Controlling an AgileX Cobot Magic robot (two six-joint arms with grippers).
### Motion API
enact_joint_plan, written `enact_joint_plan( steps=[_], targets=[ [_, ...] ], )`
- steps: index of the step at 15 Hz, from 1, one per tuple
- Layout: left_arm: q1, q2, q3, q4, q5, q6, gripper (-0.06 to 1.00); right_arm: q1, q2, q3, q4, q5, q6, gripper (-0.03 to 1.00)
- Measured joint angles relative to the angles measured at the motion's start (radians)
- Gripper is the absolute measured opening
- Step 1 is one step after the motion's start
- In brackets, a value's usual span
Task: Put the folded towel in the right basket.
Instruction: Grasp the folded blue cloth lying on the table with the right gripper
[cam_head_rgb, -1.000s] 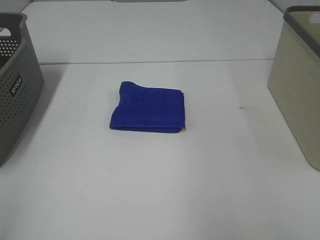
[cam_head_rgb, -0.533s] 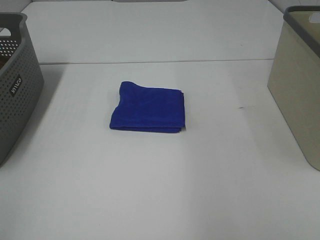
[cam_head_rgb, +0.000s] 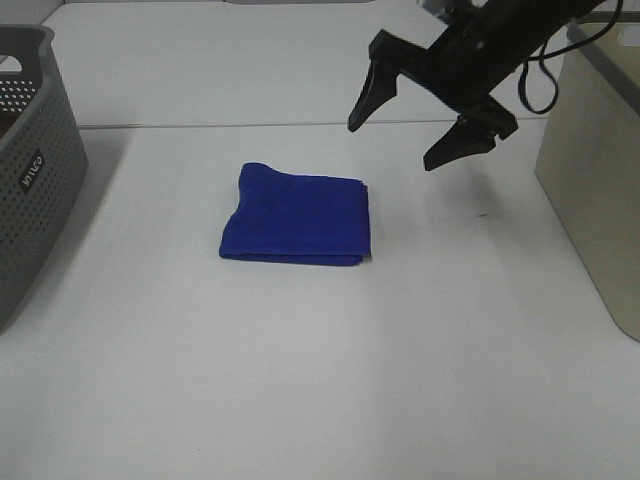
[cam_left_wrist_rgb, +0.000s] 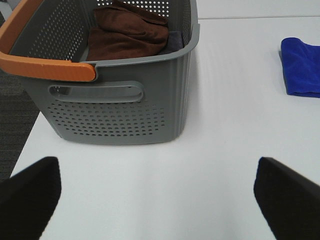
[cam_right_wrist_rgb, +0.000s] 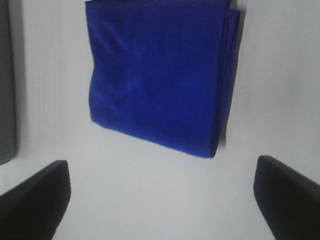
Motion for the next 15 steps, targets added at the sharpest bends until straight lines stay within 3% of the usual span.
enact_joint_plan(
  steps=[6,15],
  targets=[
    [0.000,0.000,0.000,0.001,0.000,0.000,0.97,0.000,0.298,-0.199,-0.002,-0.015,0.011,0.94],
    [0.000,0.000,0.000,0.001,0.000,0.001,0.97,0.001,0.380,-0.227,0.061,-0.044,0.020,0.92]
  ],
)
